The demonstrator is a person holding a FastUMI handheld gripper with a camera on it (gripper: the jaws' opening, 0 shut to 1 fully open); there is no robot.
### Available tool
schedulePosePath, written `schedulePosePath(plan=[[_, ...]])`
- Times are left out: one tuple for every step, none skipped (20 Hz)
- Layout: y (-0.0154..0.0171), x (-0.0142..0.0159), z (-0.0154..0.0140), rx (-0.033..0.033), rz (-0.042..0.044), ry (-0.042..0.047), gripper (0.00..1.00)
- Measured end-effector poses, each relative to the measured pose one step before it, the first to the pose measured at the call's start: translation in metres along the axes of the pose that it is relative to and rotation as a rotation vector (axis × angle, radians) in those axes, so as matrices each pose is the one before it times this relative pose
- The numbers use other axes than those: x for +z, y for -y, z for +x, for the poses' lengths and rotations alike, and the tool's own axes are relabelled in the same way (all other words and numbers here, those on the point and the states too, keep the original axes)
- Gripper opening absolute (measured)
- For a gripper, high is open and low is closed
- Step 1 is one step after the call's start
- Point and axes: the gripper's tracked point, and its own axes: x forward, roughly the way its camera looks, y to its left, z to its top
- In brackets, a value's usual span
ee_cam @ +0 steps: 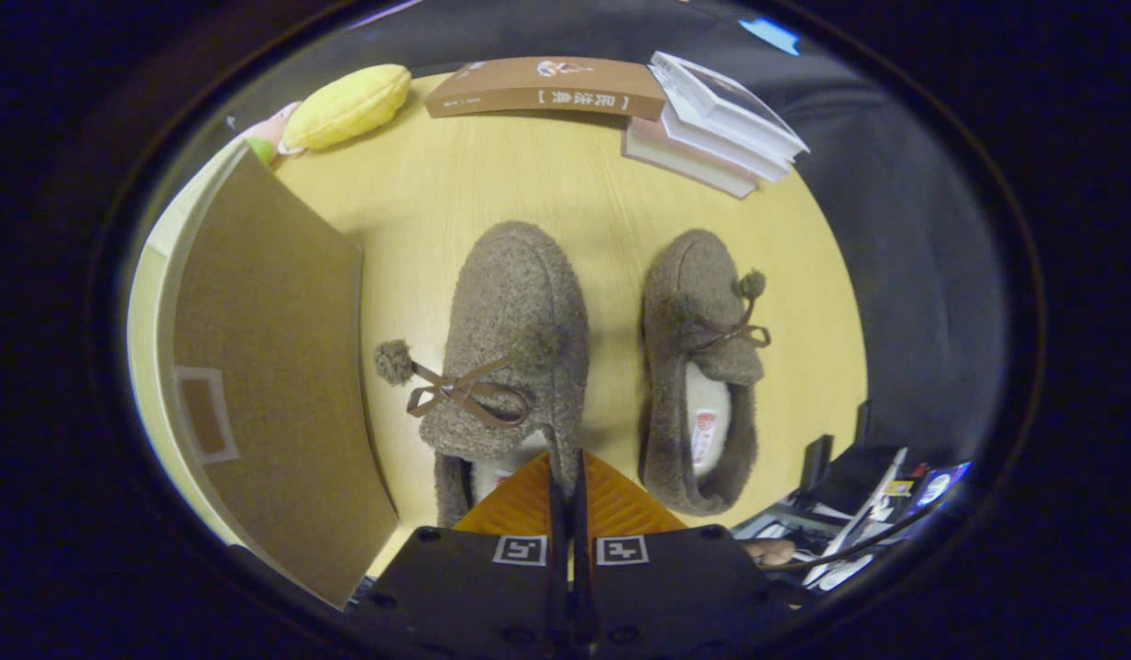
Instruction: Open the storage box then place both shoes into the box .Put the left shoe in first, then the right shoe, with the right side of both shoes facing outward in a uniform manner.
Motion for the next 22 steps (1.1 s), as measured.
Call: schedulePosePath(plan=[[0.00112,0.00382,-0.00810,-0.01952,-0.00189,0.01446,0.06],[-0.00008,0.00215,-0.00818,-0.01236,0.00508,0.01790,0.06],[0.00051,0.00376,-0.00828,-0.00942,0.00807,0.02066,0.06],[0.00080,0.00244,-0.00805,-0.01110,0.00761,0.01925,0.06],[0.00255,0.00204,-0.00984,-0.01411,0.00257,0.01462,0.06],[0.00384,0.00215,-0.00942,-0.01602,0.00170,0.01269,0.06],[0.00409,0.00325,-0.01027,-0.01779,0.00810,0.01368,0.06],[0.00332,0.00259,-0.01054,-0.01389,0.01038,0.01521,0.06],[0.00270,0.00334,-0.01027,-0.01234,0.01192,0.01293,0.06],[0.00205,0.00296,-0.01179,-0.01133,0.00871,0.01350,0.06],[0.00219,0.00450,-0.01198,-0.01353,0.00418,0.01236,0.06],[0.00203,0.00332,-0.01068,-0.01493,0.00164,0.01049,0.06],[0.00041,0.00464,-0.01385,-0.01498,0.00048,0.01105,0.06],[-0.00101,0.00366,-0.01495,-0.01355,-0.00206,0.01197,0.06],[-0.00209,0.00462,-0.01375,-0.00881,0.00199,0.00848,0.06],[-0.00465,0.00297,-0.01157,-0.00205,0.00537,0.00623,0.06],[-0.00703,0.00447,-0.01150,0.00344,0.00922,0.00567,0.06],[-0.01007,0.00353,-0.00846,0.01235,0.00824,0.00975,0.06],[-0.01277,0.00221,-0.00823,0.02018,0.01094,0.00154,0.06],[-0.01676,-0.00144,-0.00560,0.03314,0.00282,-0.00220,0.06],[-0.01660,0.00107,-0.00443,0.03041,0.00193,0.00003,0.06],[-0.01504,-0.00081,-0.00226,0.02562,-0.00077,-0.00167,0.06]])
